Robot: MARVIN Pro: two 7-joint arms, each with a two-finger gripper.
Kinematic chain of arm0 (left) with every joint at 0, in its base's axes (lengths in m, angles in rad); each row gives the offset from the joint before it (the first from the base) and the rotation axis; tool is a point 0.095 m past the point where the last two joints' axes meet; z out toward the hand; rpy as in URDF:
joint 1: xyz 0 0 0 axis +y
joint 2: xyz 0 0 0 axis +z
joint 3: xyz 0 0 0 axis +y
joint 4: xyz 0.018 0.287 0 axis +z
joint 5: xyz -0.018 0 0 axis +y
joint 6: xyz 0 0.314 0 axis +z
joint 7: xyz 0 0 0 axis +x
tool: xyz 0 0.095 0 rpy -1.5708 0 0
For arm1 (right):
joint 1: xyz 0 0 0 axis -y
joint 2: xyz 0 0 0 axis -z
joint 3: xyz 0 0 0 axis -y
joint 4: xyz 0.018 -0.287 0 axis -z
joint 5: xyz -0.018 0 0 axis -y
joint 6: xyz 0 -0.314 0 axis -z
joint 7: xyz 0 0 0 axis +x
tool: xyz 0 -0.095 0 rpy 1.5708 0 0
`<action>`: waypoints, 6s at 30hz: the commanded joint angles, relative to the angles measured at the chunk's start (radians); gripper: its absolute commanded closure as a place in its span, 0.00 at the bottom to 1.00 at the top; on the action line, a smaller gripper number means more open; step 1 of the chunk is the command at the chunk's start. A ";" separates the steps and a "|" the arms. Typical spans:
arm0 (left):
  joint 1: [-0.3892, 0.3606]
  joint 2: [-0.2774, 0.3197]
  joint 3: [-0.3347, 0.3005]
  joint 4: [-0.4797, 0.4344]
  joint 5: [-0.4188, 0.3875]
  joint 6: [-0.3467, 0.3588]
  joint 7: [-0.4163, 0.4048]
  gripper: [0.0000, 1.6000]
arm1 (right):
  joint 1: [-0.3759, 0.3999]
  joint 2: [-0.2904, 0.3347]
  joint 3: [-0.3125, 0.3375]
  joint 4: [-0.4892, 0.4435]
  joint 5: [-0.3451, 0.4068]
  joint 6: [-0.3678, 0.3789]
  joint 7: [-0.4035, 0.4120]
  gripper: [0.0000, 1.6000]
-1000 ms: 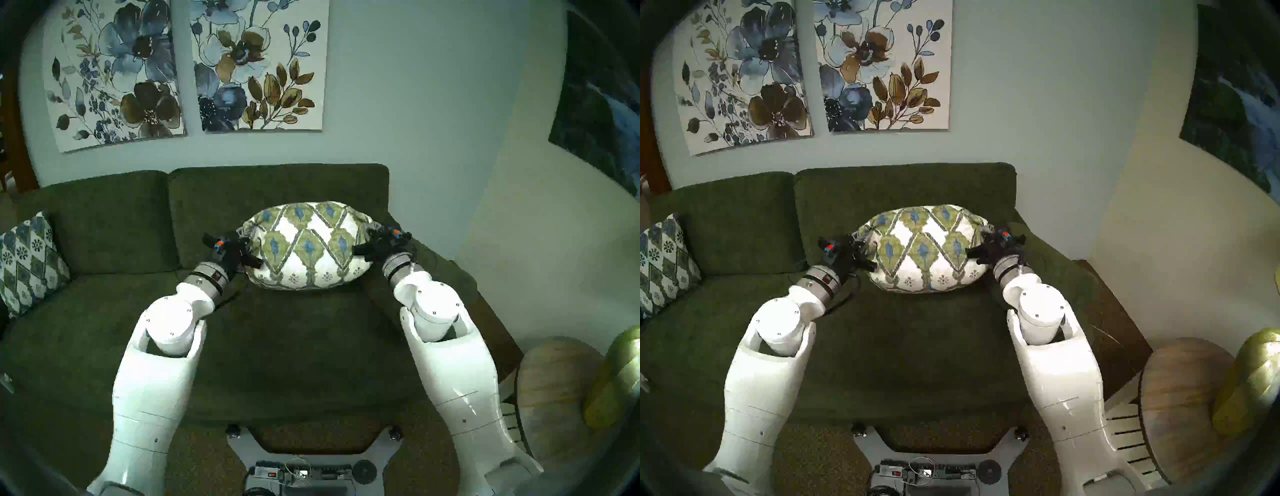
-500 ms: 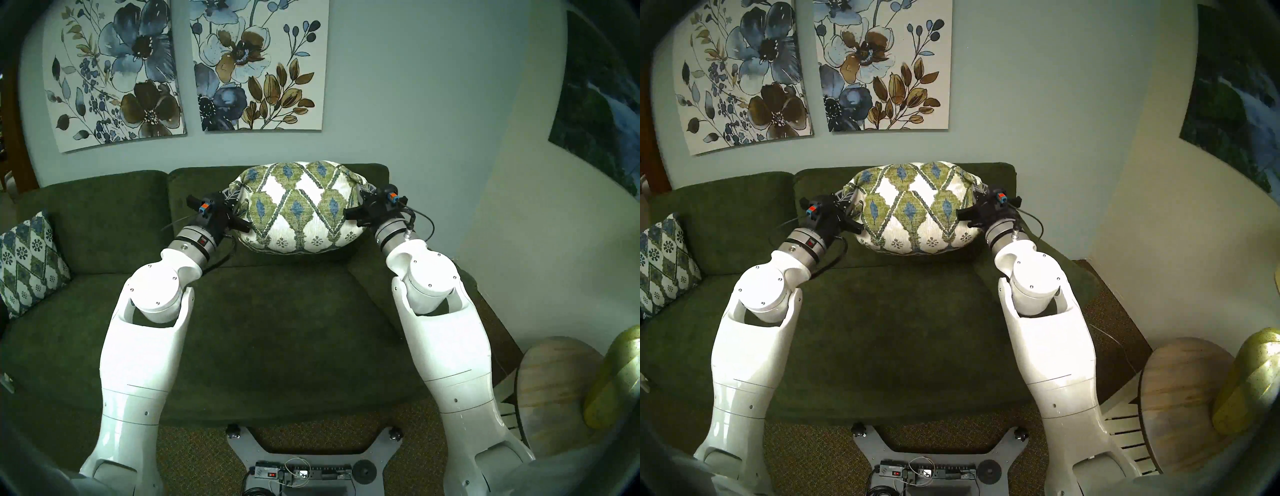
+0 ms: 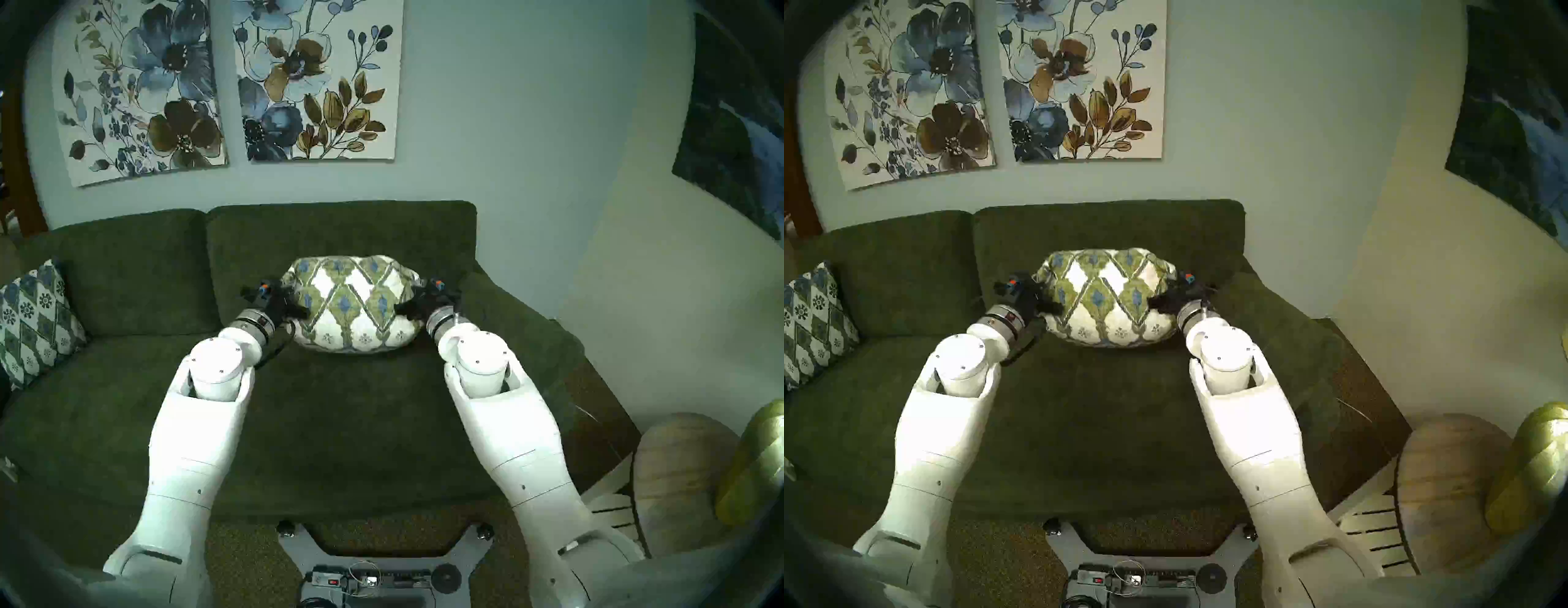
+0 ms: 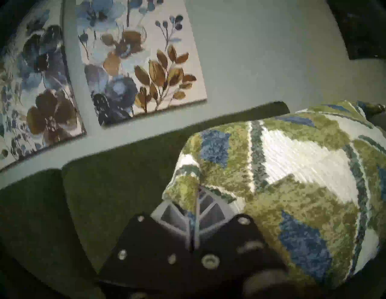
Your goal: Fluff a cushion
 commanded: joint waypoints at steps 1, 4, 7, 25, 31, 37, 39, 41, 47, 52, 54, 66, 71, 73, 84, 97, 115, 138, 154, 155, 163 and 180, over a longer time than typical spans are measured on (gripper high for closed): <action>0.075 -0.065 0.048 0.128 -0.008 0.021 0.008 1.00 | -0.045 0.043 0.038 0.131 -0.006 0.016 -0.019 1.00; 0.104 -0.075 0.060 0.163 -0.013 0.024 0.009 1.00 | -0.060 0.058 0.049 0.171 -0.005 0.018 -0.019 1.00; 0.142 -0.084 0.071 0.205 -0.023 0.024 0.011 1.00 | -0.082 0.078 0.069 0.221 -0.002 0.017 -0.019 1.00; 0.076 -0.106 0.045 0.402 -0.091 -0.023 0.032 1.00 | -0.035 0.064 0.070 0.475 -0.009 -0.063 -0.017 1.00; 0.019 -0.075 0.009 0.259 -0.108 -0.055 0.019 1.00 | 0.027 0.058 0.084 0.341 -0.004 -0.115 -0.008 1.00; -0.018 -0.080 0.002 0.156 -0.119 -0.085 0.004 1.00 | 0.065 0.038 0.092 0.237 -0.004 -0.156 -0.002 1.00; -0.028 -0.081 -0.001 0.132 -0.122 -0.099 0.001 1.00 | 0.075 0.031 0.096 0.214 -0.003 -0.172 -0.002 1.00; -0.046 -0.080 -0.003 0.102 -0.123 -0.108 0.000 1.00 | 0.094 0.026 0.097 0.185 -0.003 -0.182 -0.002 1.00; -0.107 -0.064 -0.020 0.007 -0.124 -0.130 0.003 1.00 | 0.156 0.006 0.102 0.099 -0.002 -0.212 -0.001 1.00; -0.144 -0.051 -0.032 -0.053 -0.124 -0.144 0.007 1.00 | 0.191 -0.020 0.100 0.045 -0.007 -0.228 -0.001 1.00; -0.174 -0.052 -0.030 -0.092 -0.125 -0.141 0.006 1.00 | 0.224 -0.023 0.099 0.011 -0.009 -0.226 -0.001 1.00; -0.231 -0.062 0.004 -0.192 -0.121 -0.165 0.009 1.00 | 0.281 -0.059 0.103 -0.085 -0.025 -0.258 -0.013 1.00; -0.277 -0.075 0.034 -0.200 -0.111 -0.144 0.022 1.00 | 0.327 -0.048 0.109 -0.079 -0.048 -0.253 -0.028 1.00; -0.295 -0.091 0.054 -0.141 -0.105 -0.134 0.036 1.00 | 0.345 -0.025 0.120 0.012 -0.073 -0.263 -0.045 1.00; -0.083 -0.091 0.122 0.097 -0.090 -0.103 0.037 1.00 | 0.127 0.045 0.197 0.234 -0.055 -0.217 -0.042 1.00; 0.092 -0.099 0.224 0.372 -0.072 -0.031 0.033 1.00 | -0.034 0.028 0.195 0.498 -0.036 -0.135 -0.040 1.00; 0.077 -0.120 0.182 0.544 -0.099 -0.262 0.124 1.00 | -0.012 -0.064 0.194 0.575 -0.001 -0.282 -0.164 1.00; -0.137 -0.095 0.088 0.147 -0.100 -0.409 0.121 1.00 | 0.199 -0.093 0.165 0.226 -0.015 -0.474 -0.161 1.00; -0.253 -0.098 0.084 -0.026 -0.083 -0.425 0.136 1.00 | 0.309 -0.113 0.148 0.068 -0.052 -0.537 -0.163 1.00; -0.253 -0.098 0.084 -0.026 -0.083 -0.425 0.136 1.00 | 0.309 -0.113 0.148 0.068 -0.052 -0.537 -0.163 1.00; -0.223 -0.117 0.126 -0.008 0.047 -0.476 0.227 1.00 | 0.155 -0.091 0.123 0.028 -0.131 -0.603 -0.206 1.00; 0.072 -0.057 0.131 0.362 0.043 -0.407 0.209 1.00 | -0.067 0.002 0.212 0.469 -0.041 -0.449 -0.178 1.00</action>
